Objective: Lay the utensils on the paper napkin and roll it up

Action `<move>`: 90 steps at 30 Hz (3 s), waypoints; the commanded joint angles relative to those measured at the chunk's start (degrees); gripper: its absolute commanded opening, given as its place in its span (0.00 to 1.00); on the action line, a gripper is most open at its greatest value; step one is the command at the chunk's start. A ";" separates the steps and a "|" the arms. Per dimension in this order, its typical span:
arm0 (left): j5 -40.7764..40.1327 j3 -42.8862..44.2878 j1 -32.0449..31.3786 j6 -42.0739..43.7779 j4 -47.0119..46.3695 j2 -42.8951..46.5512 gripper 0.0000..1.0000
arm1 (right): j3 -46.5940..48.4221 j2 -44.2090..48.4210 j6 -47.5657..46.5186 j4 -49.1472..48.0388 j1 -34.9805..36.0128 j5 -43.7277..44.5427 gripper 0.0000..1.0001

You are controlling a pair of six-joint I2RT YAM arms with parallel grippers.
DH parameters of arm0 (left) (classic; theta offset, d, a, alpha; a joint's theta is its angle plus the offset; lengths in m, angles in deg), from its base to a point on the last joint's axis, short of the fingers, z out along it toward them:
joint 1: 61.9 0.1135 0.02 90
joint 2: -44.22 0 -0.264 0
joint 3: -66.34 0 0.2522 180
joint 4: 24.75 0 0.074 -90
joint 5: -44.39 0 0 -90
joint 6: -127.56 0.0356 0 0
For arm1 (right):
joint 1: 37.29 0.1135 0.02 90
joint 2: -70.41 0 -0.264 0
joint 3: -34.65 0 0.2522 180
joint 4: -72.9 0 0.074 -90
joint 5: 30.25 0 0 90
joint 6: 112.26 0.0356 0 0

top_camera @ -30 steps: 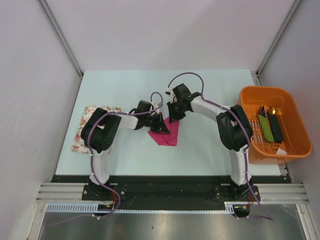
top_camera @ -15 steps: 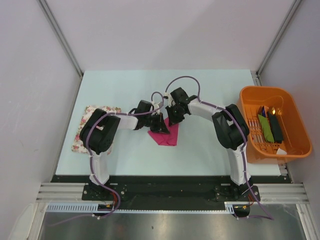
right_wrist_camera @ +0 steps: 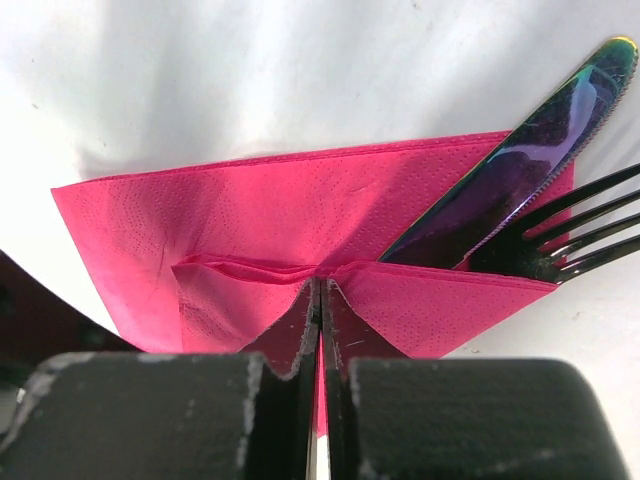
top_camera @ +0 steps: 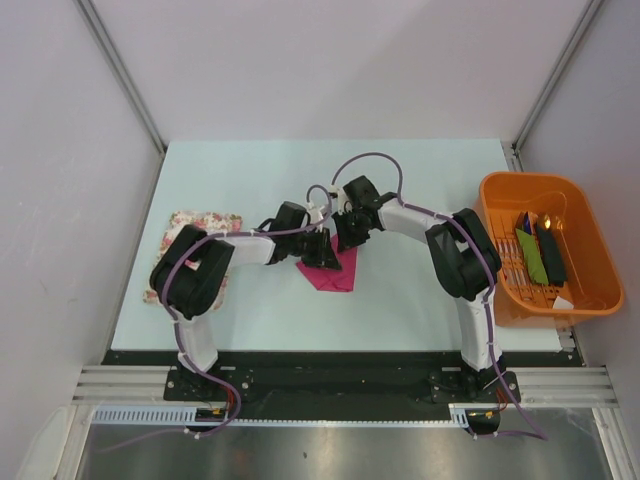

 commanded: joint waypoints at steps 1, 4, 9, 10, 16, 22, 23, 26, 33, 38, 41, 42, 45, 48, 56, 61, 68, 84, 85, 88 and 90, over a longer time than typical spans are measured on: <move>-1.11 -1.05 -0.70 0.66 -0.37 -1.80 0.15 | -2.79 -2.94 -1.69 3.59 -0.27 2.98 0.01; -1.21 -2.98 0.36 -0.57 -1.51 -3.91 0.09 | -2.00 -2.24 -1.87 3.68 -0.54 2.36 0.02; -0.06 -4.48 1.06 -2.15 -3.18 -6.81 0.04 | -0.77 -2.76 -2.40 3.95 -0.63 2.18 0.02; -0.06 -4.75 0.97 -2.41 -3.01 -7.60 0.03 | -0.50 -2.76 -2.40 4.47 -0.63 1.92 0.03; -1.03 -5.10 1.41 -1.45 -1.69 -8.14 0.00 | 4.32 0.57 0.76 5.97 -1.94 -4.49 0.12; -1.64 -4.22 1.41 -0.84 -0.28 -7.61 0.00 | 7.50 3.65 0.86 7.99 -1.68 -5.12 0.14; -1.64 -4.13 1.50 -0.83 -0.19 -7.52 0.00 | 7.32 3.48 0.16 8.42 -1.42 -4.59 0.14; -1.21 -3.61 1.50 -0.75 0.25 -7.44 0.00 | 6.62 2.60 -0.64 9.31 -1.33 -3.79 0.12; -1.47 -3.69 1.50 -0.48 0.25 -7.26 0.00 | 4.60 0.06 -0.29 6.24 -0.80 -3.62 0.11; -1.56 -3.52 1.50 -0.75 0.07 -7.26 0.01 | 2.32 -3.37 -0.90 4.57 -0.28 -2.04 0.09; -0.51 -3.34 1.59 -1.10 -0.37 -5.42 0.13 | 0.82 -4.87 -1.51 4.30 -0.19 -1.69 0.06; -0.15 -3.52 1.76 -1.18 -0.98 -4.28 0.21 | -0.23 -5.04 -2.21 4.21 -0.19 -1.42 0.06; -0.06 -3.69 3.07 -0.66 0.85 2.48 0.37 | -2.34 -5.13 -3.71 3.77 -0.45 -0.90 0.05; -0.59 -5.09 6.14 -0.48 3.57 8.55 0.58 | -3.40 -4.78 -4.42 3.16 -0.80 -1.16 0.04; -1.29 -10.45 15.20 3.12 12.72 14.27 0.84 | -3.93 -4.69 -4.94 2.19 -1.07 -1.33 0.04; 1.33 -12.48 17.23 0.75 7.56 10.24 0.77 | -3.93 -4.69 -5.12 2.36 -1.42 -1.77 0.04; 6.97 -9.15 13.55 -3.03 -3.44 -0.21 0.66 | -3.23 -5.05 -5.12 2.45 -1.42 -1.95 0.03; 13.90 -9.67 12.75 -6.11 -10.20 0.03 0.50 | -1.73 -6.10 -4.86 3.33 -1.59 -1.95 0.02; 14.44 -9.50 11.79 -6.19 -12.82 0.21 0.58 | -1.73 -6.10 -4.68 3.24 -1.68 -1.95 0.02; 15.49 -7.31 9.95 -7.07 -16.34 -1.45 0.67 | -1.73 -6.45 -4.33 3.16 -2.03 -2.12 0.02; 17.77 -5.29 9.24 -8.91 -17.33 -4.95 0.67 | -1.73 -6.54 -4.24 3.16 -1.86 -2.12 0.02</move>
